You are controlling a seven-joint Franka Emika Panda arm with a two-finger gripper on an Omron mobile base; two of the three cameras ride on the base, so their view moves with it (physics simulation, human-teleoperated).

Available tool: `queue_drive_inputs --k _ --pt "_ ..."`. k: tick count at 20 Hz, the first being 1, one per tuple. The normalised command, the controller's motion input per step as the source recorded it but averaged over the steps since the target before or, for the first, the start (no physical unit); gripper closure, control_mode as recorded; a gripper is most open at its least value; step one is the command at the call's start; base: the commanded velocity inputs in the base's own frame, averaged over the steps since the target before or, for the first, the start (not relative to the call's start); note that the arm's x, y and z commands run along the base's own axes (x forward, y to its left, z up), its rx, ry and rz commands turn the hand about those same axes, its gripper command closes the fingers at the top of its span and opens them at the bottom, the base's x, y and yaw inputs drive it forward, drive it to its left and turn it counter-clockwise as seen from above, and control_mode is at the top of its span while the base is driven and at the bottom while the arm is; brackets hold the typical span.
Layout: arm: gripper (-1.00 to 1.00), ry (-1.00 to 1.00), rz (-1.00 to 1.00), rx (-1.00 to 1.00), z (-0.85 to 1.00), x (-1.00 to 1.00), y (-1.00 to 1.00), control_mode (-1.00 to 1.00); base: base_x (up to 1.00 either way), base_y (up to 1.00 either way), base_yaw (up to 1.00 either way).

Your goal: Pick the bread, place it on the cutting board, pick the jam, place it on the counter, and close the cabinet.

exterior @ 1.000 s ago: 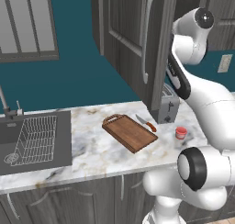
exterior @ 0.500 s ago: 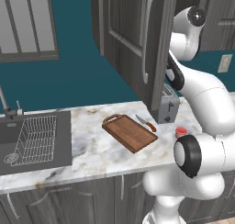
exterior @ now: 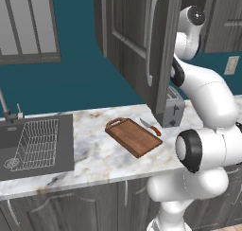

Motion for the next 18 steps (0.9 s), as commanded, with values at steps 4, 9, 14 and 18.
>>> queue_drive_inputs --k 4,9,14,18 --pt "-1.0 0.0 0.0 0.0 -0.04 0.24 0.0 -1.0 0.0 0.0 0.0" --pt "-1.0 0.0 0.0 0.0 -0.09 0.21 0.0 -1.0 0.0 0.0 0.0" --pt "-1.0 0.0 0.0 0.0 -0.09 0.22 0.0 -1.0 0.0 0.0 0.0" --pt "-1.0 0.0 0.0 0.0 -0.03 0.24 0.0 -1.0 0.0 0.0 0.0"
